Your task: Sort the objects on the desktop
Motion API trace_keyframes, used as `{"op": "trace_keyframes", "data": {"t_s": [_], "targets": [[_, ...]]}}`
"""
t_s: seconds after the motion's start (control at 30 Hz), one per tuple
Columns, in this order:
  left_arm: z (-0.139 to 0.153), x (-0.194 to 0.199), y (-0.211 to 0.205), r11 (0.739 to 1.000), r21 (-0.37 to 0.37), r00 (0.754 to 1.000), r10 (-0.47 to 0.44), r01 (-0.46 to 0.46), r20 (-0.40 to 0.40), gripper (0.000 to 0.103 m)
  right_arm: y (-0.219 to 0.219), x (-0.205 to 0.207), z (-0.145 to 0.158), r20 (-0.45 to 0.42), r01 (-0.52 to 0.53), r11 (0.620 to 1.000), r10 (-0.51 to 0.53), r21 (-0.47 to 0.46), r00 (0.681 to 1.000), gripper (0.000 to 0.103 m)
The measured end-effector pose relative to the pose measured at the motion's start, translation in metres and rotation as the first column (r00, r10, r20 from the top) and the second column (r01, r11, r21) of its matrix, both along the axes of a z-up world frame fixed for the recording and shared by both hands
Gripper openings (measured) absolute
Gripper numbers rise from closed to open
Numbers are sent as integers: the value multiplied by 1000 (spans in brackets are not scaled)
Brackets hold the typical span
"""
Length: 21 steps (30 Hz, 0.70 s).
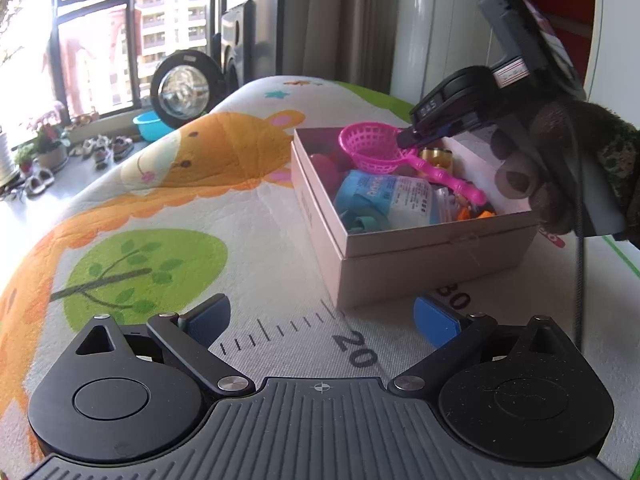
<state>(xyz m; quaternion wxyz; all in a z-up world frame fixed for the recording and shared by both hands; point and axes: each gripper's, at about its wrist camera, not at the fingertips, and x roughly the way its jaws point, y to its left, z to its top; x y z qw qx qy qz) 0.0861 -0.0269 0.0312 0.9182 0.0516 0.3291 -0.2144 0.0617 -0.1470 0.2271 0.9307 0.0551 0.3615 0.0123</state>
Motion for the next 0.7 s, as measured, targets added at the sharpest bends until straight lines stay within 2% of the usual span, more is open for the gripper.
{"op": "trace_keyframes", "data": {"t_s": [0.03, 0.1, 0.17, 0.23, 0.37, 0.47, 0.6, 0.7], "targets": [[-2, 1, 0, 1000, -2, 1000, 0, 0, -3, 101, -6, -10, 4, 19, -5, 1000, 5, 19, 1000, 13], [-5, 3, -4, 1000, -1, 1000, -2, 2, -8, 101, -14, -32, 12, 64, 6, 1000, -6, 8, 998, 27], [-9, 6, -10, 1000, 8, 1000, 0, 0, -13, 101, -24, -51, 14, 91, 43, 999, -43, 2, 995, 59], [-11, 10, -17, 1000, 12, 1000, 9, -9, -10, 101, -35, -70, 8, 77, 74, 997, -75, 17, 994, 67], [-16, 25, -30, 998, 18, 998, 66, -66, -2, 101, -48, -85, -19, -6, 96, 988, -96, 120, 995, 68], [-20, 38, -35, 998, 25, 998, 58, -57, -23, 103, -45, -80, -33, -27, 64, 983, -60, 170, 998, 68], [-22, 48, -32, 991, 79, 994, 101, -104, 43, 103, -29, -56, -36, -7, 51, 985, -51, 165, 999, 71], [-21, 64, -21, 981, 75, 984, 175, -177, 40, 102, -18, -33, -38, 24, 25, 984, -30, 178, 999, 70]]}}
